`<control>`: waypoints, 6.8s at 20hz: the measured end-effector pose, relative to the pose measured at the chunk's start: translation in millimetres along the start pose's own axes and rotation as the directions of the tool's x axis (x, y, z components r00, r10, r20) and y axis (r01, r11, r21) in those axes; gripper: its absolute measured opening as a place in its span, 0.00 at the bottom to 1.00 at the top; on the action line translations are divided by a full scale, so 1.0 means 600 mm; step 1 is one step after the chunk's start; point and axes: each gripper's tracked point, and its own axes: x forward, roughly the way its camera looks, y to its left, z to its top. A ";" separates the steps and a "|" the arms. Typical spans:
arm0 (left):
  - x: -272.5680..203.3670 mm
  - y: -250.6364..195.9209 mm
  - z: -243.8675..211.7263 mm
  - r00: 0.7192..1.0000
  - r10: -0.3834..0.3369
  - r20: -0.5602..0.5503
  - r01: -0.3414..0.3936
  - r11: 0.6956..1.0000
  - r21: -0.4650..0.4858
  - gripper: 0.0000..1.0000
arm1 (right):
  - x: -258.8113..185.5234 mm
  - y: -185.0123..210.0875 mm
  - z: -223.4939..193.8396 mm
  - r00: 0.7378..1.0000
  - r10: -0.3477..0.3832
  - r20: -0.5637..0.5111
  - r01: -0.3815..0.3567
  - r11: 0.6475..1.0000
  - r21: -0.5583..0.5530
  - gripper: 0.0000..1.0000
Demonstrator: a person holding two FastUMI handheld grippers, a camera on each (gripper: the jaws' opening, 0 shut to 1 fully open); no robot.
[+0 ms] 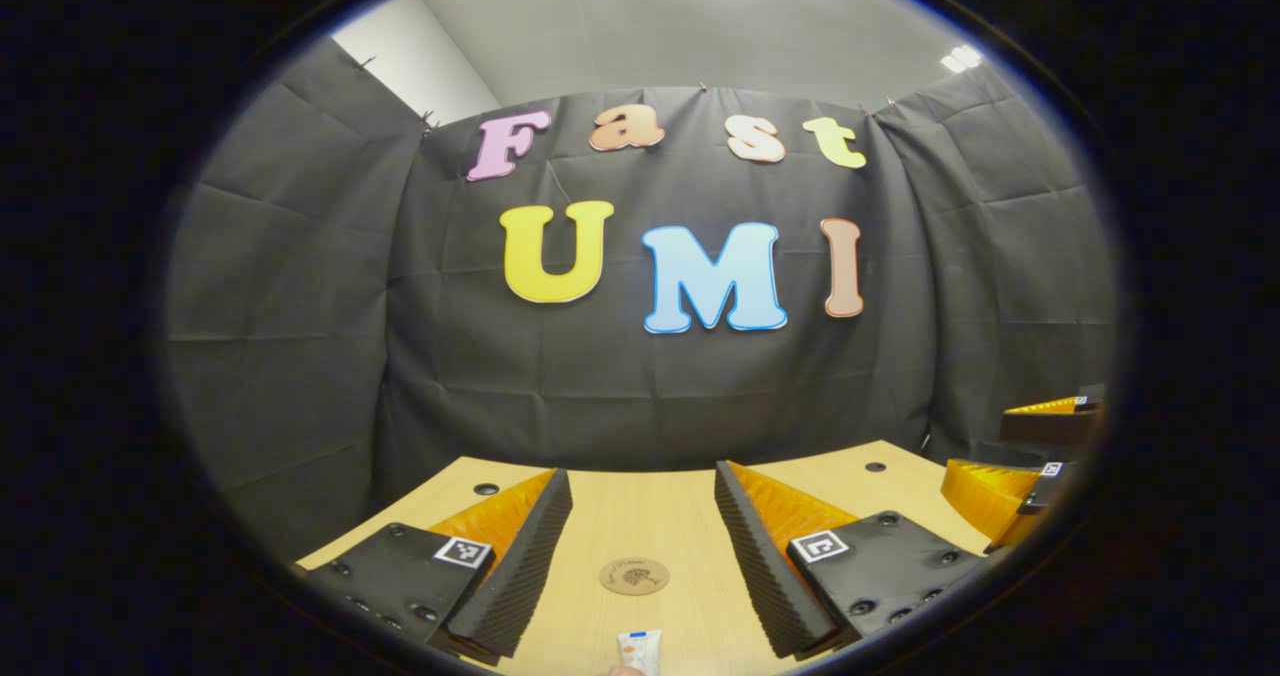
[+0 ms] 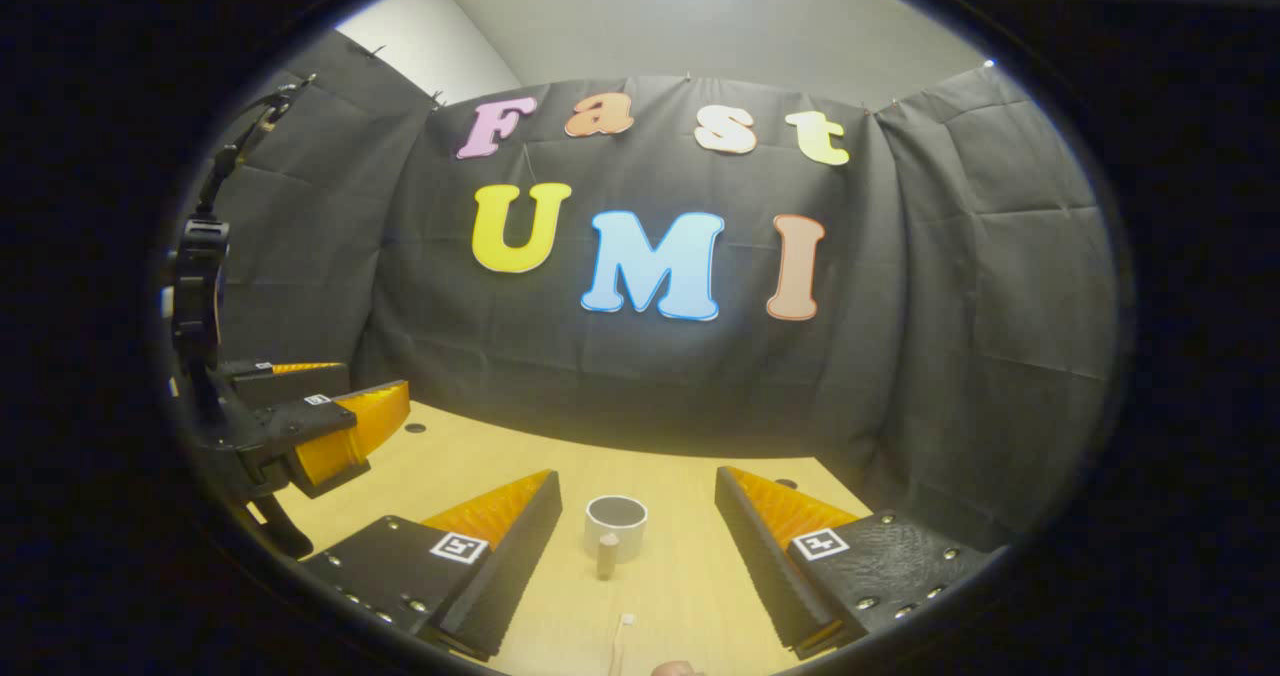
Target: Put the toothbrush and toothpaste on the desktop into the cup, then pick up the cup and place it on the coaster on the desktop.
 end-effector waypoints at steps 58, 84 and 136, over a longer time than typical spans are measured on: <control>-0.081 0.028 -0.542 0.243 -0.043 -0.969 -0.011 0.999 -0.047 0.29 | -0.037 0.049 -0.421 0.263 0.188 -0.946 -0.096 0.981 0.168 0.06; 0.065 0.008 -0.310 0.729 -0.040 -0.684 -0.016 0.997 -0.075 0.20 | 0.113 0.049 -0.149 0.839 0.339 -0.426 -0.206 0.922 0.329 0.02; 0.286 -0.125 -0.142 0.946 -0.165 -0.278 0.111 0.973 -0.200 0.21 | 0.319 -0.032 0.001 0.979 0.169 -0.113 -0.150 0.976 0.158 0.90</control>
